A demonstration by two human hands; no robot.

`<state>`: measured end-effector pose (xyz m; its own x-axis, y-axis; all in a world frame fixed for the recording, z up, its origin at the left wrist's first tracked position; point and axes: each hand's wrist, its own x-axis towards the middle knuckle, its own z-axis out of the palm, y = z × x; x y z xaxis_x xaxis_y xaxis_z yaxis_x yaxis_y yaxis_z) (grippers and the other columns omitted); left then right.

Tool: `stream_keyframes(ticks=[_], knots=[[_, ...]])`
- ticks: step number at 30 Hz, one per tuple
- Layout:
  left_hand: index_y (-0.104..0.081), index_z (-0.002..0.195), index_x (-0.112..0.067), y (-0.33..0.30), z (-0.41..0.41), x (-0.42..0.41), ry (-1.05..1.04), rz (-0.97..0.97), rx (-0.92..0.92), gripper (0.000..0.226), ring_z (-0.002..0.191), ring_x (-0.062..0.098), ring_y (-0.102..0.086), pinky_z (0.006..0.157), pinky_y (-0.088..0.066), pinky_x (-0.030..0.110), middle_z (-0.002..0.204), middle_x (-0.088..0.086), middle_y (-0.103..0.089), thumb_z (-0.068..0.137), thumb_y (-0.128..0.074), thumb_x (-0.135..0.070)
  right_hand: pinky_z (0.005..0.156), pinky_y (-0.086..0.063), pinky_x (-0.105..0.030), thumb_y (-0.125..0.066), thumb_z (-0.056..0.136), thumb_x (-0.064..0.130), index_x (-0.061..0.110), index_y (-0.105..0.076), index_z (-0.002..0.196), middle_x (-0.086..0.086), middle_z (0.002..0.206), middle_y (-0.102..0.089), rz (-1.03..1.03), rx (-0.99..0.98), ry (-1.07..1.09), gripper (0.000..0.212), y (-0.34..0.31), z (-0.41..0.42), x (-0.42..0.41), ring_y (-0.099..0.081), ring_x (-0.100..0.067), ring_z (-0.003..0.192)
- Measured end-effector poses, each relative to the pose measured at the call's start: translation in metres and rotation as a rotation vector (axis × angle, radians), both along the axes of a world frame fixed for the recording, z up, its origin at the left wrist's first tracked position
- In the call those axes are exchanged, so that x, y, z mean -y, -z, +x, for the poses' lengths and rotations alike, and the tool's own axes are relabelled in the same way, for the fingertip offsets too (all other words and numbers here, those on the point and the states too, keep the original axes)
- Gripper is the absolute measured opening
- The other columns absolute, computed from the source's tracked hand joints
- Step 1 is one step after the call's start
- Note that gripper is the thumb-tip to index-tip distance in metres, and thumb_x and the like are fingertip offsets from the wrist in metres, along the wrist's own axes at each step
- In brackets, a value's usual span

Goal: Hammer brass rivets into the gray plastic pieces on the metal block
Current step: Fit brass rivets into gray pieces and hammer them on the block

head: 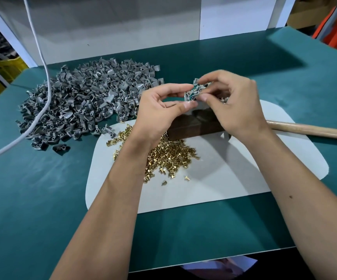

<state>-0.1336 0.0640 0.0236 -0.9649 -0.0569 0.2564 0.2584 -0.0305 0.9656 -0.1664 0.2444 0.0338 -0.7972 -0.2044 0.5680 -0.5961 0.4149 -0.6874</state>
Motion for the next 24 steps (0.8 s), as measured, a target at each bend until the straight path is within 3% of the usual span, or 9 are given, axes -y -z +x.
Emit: stream_keyframes(ticks=[4, 7, 12, 18, 24], knots=[[-0.074, 0.112, -0.003, 0.0013, -0.0014, 0.0026, -0.014, -0.020, -0.016, 0.039, 0.092, 0.039, -0.075, 0.092, -0.060, 0.047, 0.103, 0.028, -0.072, 0.076, -0.083, 0.009, 0.085, -0.050, -0.017, -0.073, 0.085, 0.010, 0.015, -0.059, 0.113, 0.014, 0.083, -0.076, 0.080, -0.108, -0.015, 0.032, -0.0005, 0.0050, 0.0019, -0.070, -0.002, 0.086], [-0.074, 0.110, 0.000, 0.0016, -0.0021, 0.0040, -0.016, -0.030, -0.021, 0.038, 0.084, 0.030, -0.073, 0.089, -0.062, 0.047, 0.092, 0.015, -0.074, 0.075, -0.082, 0.011, 0.085, -0.049, -0.021, -0.073, 0.086, 0.014, 0.016, -0.056, 0.113, 0.015, 0.085, -0.076, 0.112, -0.140, -0.021, 0.032, 0.0004, 0.0049, 0.0025, -0.070, -0.003, 0.087], [-0.072, 0.112, 0.004, -0.0002, -0.0015, 0.0035, -0.034, -0.044, -0.036, 0.038, 0.081, 0.028, -0.074, 0.080, -0.064, 0.042, 0.093, 0.014, -0.077, 0.076, -0.080, 0.014, 0.080, -0.044, -0.010, -0.075, 0.084, 0.014, 0.014, -0.054, 0.106, 0.013, 0.082, -0.076, 0.118, -0.169, -0.009, 0.031, 0.0018, 0.0025, 0.0014, -0.069, -0.001, 0.089], [-0.073, 0.112, 0.002, -0.0004, -0.0020, 0.0024, -0.056, -0.094, -0.015, 0.037, 0.078, 0.024, -0.074, 0.078, -0.063, 0.032, 0.089, 0.015, -0.077, 0.077, -0.080, 0.012, 0.086, -0.051, -0.042, -0.073, 0.086, 0.017, 0.016, -0.052, 0.105, 0.015, 0.084, -0.076, 0.184, -0.230, 0.031, 0.028, 0.0009, 0.0050, 0.0044, -0.070, -0.014, 0.090], [-0.074, 0.109, -0.005, 0.0007, -0.0029, 0.0000, -0.058, -0.124, -0.032, 0.038, 0.073, 0.012, -0.073, 0.074, -0.059, 0.023, 0.084, 0.005, -0.078, 0.076, -0.082, 0.011, 0.086, -0.052, -0.044, -0.072, 0.083, 0.014, 0.016, -0.052, 0.104, 0.015, 0.080, -0.075, 0.175, -0.179, 0.007, 0.029, 0.0003, 0.0041, 0.0036, -0.071, -0.013, 0.089]])
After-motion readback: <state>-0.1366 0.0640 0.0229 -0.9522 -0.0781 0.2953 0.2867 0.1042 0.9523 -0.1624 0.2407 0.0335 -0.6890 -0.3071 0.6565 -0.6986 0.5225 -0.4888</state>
